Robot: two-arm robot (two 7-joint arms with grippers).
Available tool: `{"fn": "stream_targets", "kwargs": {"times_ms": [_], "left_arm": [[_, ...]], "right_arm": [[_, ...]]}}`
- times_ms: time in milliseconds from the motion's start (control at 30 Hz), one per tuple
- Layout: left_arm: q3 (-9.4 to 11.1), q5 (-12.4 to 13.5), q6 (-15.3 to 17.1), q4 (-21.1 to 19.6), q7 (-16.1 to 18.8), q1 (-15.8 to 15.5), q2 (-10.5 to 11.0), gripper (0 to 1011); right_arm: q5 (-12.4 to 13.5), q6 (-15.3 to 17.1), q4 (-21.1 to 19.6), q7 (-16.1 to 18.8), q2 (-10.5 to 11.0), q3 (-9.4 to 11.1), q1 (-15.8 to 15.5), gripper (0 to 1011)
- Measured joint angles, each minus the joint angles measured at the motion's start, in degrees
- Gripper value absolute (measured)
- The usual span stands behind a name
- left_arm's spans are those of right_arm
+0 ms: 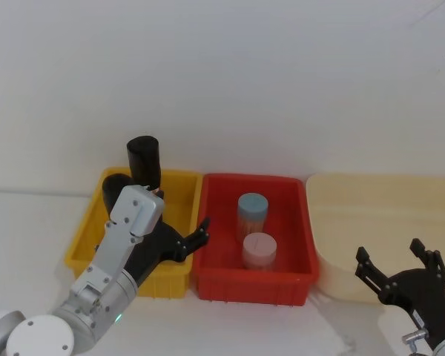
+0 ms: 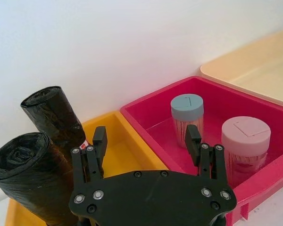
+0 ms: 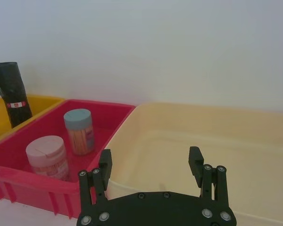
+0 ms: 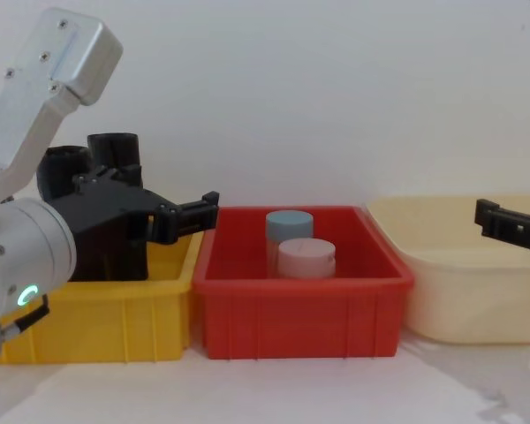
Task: Pick up the garbage bag with the one hand and transfer it to the other hand.
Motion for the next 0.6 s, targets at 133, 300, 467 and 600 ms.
{"fn": "stream_targets", "kwargs": {"times_ms": [133,300,467,600], "left_arm": [[0.0,0.0,0.0,0.0,0.0,0.0,0.0,1001],[0.0,0.0,0.0,0.0,0.0,0.0,0.0,1002],[0.0,0.0,0.0,0.0,0.0,0.0,0.0,1002],[0.0,0.0,0.0,0.0,0.0,0.0,0.0,1002]], "right_arm": [[0.0,0.0,0.0,0.0,0.0,0.0,0.0,1004],[0.0,0.0,0.0,0.0,0.0,0.0,0.0,1004],[0.0,0.0,0.0,0.0,0.0,0.0,0.0,1004],[0.0,0.0,0.0,0.0,0.0,0.0,0.0,1004]]}}
